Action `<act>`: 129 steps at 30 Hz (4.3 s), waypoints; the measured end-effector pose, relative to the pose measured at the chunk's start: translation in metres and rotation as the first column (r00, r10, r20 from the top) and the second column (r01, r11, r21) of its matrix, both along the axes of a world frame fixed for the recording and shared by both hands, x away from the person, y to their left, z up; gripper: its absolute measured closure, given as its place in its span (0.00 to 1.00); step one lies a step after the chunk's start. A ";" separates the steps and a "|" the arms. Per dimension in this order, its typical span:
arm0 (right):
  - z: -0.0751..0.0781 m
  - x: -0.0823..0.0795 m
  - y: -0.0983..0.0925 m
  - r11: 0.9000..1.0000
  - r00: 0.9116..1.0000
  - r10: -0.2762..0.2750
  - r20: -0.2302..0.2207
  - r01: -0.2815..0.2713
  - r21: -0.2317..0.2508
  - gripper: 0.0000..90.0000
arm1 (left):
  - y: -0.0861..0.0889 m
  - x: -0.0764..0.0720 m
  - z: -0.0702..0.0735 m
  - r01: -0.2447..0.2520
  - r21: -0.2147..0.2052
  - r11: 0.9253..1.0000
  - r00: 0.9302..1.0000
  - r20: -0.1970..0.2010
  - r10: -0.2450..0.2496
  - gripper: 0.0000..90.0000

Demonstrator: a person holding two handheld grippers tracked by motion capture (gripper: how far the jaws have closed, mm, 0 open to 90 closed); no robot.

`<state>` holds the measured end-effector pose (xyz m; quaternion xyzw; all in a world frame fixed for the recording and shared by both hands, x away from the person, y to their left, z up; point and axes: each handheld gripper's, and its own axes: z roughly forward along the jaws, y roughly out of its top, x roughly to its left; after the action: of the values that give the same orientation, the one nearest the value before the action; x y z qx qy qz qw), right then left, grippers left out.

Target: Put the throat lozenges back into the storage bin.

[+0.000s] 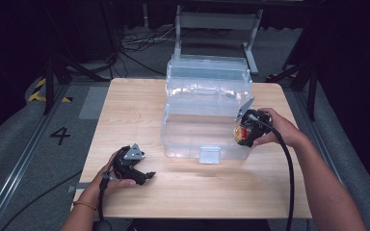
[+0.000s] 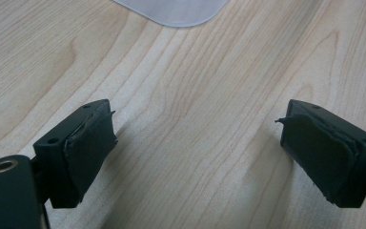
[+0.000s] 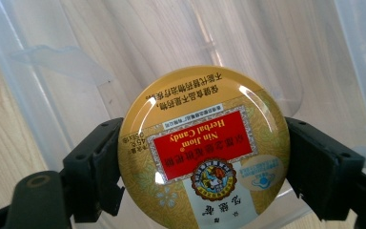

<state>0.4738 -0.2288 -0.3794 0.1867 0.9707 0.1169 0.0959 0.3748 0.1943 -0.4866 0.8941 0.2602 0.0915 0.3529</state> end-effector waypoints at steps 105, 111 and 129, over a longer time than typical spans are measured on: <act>0.074 0.097 0.011 0.936 0.970 -0.108 0.220 0.025 0.352 0.76 | -0.106 0.034 0.087 0.185 0.131 0.974 0.975 0.095 -0.199 0.76; 0.079 0.098 0.022 0.968 0.972 -0.042 0.230 -0.017 0.249 0.83 | -0.112 0.037 0.083 0.193 0.178 0.965 0.975 0.078 -0.209 0.81; 0.087 0.097 0.049 0.993 0.963 0.115 0.243 -0.122 0.013 0.92 | -0.117 0.039 0.082 0.217 0.215 0.952 0.969 0.068 -0.237 0.83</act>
<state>0.5711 -0.1795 -0.2919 0.1142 0.9594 0.1578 0.2037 0.4142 0.0773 -0.4045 0.9445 0.1280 0.1185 0.2782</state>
